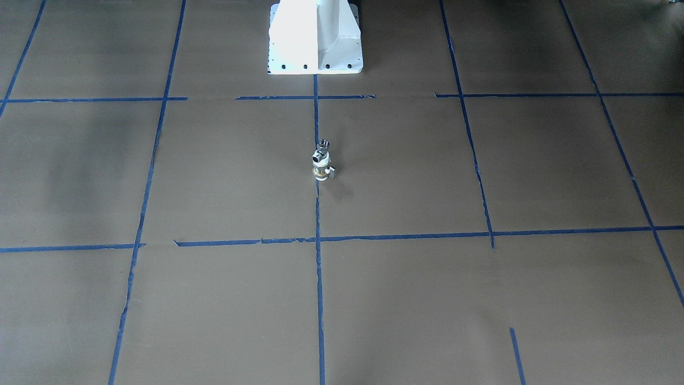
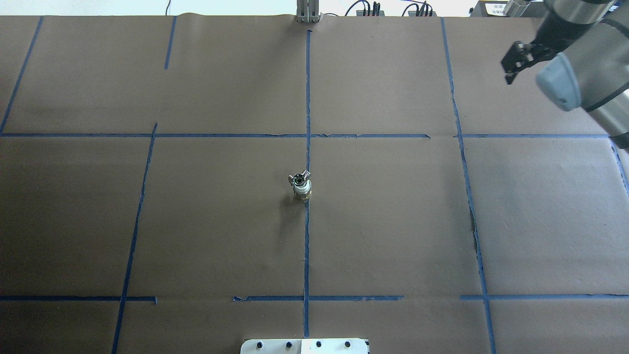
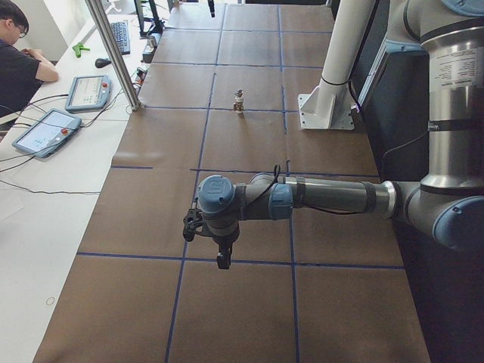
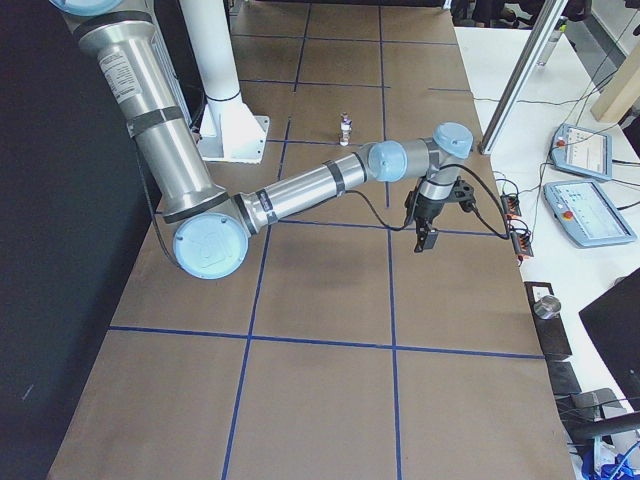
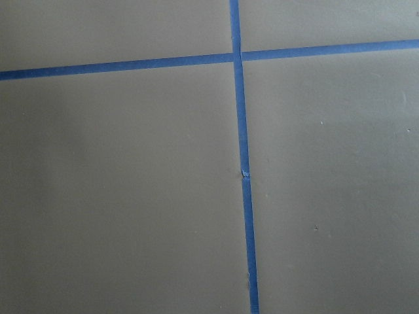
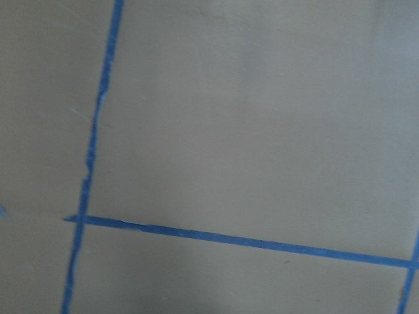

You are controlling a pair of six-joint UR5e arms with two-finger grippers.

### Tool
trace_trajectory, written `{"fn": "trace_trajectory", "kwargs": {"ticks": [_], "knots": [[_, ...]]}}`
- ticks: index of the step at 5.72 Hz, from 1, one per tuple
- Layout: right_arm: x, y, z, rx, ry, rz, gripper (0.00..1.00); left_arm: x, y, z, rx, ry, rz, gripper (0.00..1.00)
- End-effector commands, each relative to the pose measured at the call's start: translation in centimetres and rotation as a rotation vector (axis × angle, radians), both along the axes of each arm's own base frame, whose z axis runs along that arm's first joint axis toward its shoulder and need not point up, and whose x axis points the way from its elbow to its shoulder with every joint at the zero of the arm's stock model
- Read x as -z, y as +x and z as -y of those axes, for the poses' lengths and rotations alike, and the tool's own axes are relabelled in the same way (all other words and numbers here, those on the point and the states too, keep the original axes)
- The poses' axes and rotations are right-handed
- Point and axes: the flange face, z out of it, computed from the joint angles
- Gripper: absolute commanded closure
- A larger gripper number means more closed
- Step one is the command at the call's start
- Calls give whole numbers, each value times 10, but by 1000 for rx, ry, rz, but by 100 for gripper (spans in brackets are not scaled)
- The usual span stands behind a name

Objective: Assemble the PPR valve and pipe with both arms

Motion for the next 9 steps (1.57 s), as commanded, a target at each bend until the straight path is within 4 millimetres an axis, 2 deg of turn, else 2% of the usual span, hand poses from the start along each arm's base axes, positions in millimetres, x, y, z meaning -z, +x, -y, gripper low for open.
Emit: {"fn": "trace_trajectory", "kwargs": {"ticks": [1, 2, 3, 5, 9], "knots": [[-99, 104, -67, 38, 7, 6, 0, -14, 0, -16, 0, -36, 3, 0], [-133, 125, -103, 2, -4, 22, 0, -13, 0, -15, 3, -34, -1, 0], [-158, 131, -132, -69, -85, 92, 0, -2, 0, -15, 1, -13, 5, 0], [-164, 130, -137, -88, -112, 100, 0, -4, 1, -15, -3, -21, 5, 0], [-159, 129, -135, -85, -102, 103, 0, 0, 2, -12, -9, -2, 3, 0]]}}
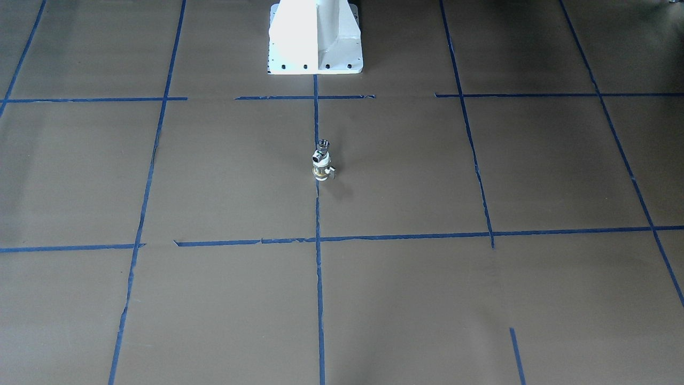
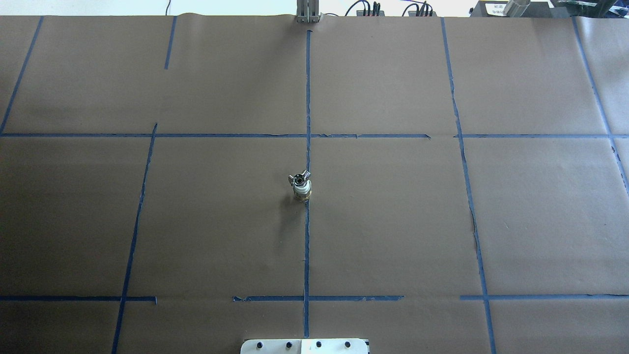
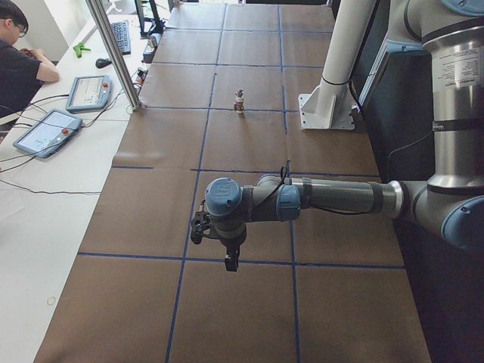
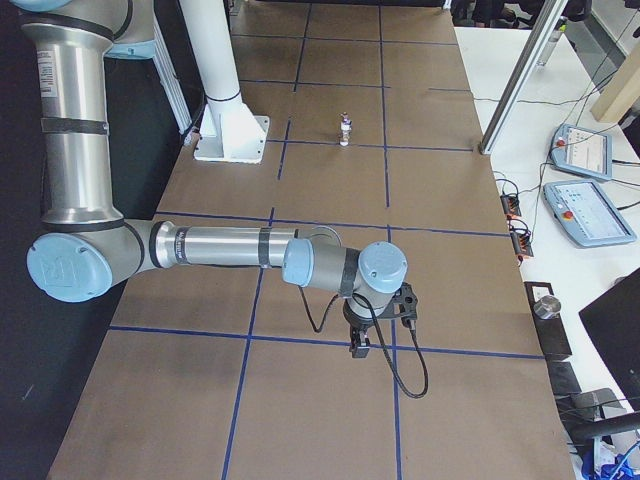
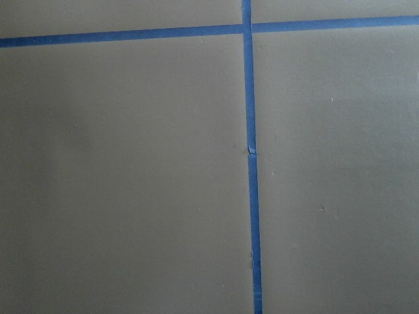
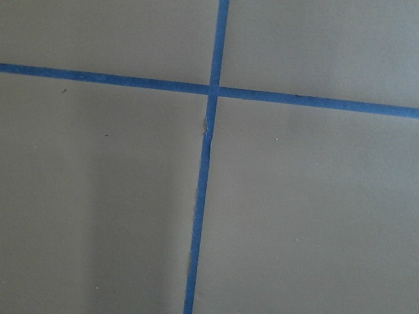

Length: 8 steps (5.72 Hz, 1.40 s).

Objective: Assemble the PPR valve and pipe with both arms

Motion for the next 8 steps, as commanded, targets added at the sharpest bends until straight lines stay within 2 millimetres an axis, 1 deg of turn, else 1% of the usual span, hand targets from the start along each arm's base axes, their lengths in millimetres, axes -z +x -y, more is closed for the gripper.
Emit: {"fn": "trace_trajectory", "kwargs": {"ticks": [1, 3, 4, 8], "knots": [[0, -1, 1, 1, 2, 2, 0, 0, 0, 0, -1, 2, -2, 0], [0, -13, 5, 23, 55, 4, 0, 2, 2, 1, -5, 7, -4, 0], [0, -15, 5, 26, 57, 6, 0, 3, 2, 2, -5, 9, -4, 0], [2, -17, 6, 30, 62, 6, 0, 3, 1, 2, -4, 9, -2, 0]]}}
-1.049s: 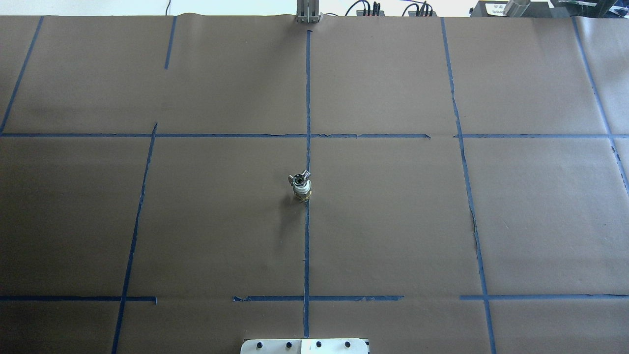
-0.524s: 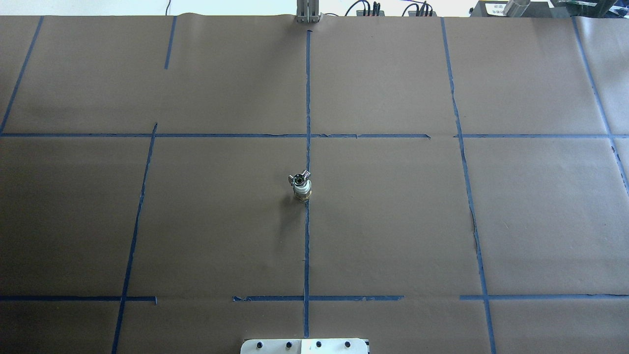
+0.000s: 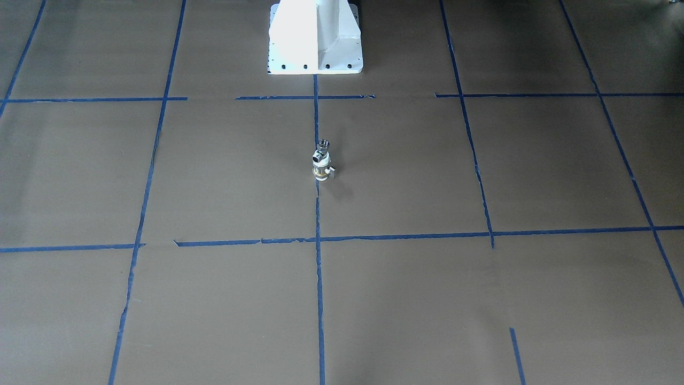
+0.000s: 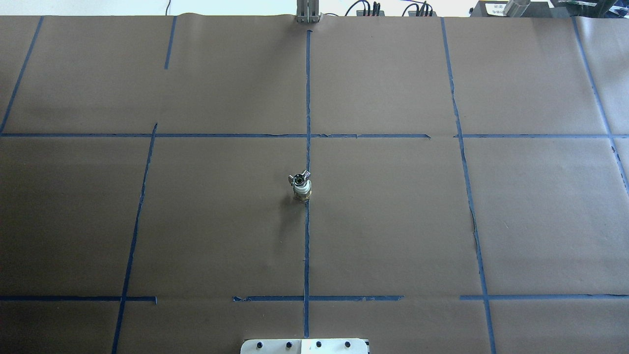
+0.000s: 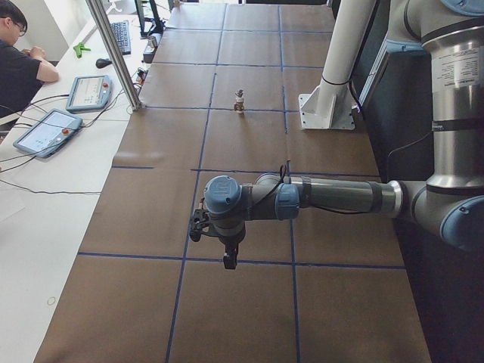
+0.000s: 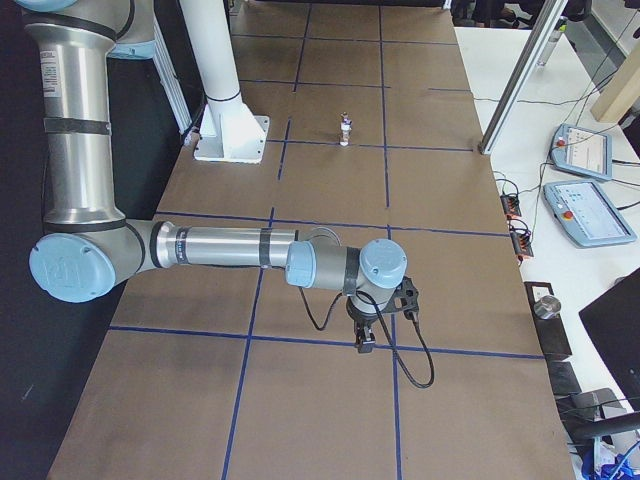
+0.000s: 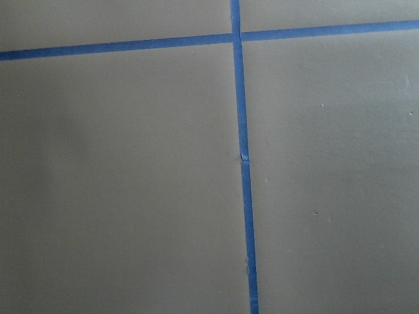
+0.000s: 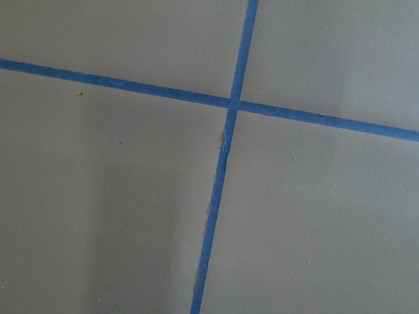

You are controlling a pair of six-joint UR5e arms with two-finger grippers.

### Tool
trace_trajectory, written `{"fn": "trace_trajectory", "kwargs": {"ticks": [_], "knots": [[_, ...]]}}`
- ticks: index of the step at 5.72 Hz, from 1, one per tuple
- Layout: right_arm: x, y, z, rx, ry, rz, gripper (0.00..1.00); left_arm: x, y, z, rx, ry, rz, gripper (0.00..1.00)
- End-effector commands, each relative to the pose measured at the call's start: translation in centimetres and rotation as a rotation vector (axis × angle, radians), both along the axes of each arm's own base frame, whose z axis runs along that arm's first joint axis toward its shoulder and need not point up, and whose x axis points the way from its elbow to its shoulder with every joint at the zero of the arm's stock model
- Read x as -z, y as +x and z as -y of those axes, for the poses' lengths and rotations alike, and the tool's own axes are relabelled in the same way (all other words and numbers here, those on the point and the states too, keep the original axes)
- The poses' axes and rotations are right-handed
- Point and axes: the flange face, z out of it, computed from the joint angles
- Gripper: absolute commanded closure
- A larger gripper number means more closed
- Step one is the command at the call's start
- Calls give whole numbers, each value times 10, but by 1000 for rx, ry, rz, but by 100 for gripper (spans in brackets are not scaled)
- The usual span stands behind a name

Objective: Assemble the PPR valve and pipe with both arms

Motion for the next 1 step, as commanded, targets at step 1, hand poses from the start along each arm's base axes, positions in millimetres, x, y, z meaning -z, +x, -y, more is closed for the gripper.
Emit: {"fn": "trace_trajectory", "kwargs": {"ticks": [1], "knots": [[0, 0, 0, 1, 0, 2, 0, 0, 0, 0, 0, 1, 0, 0]]}}
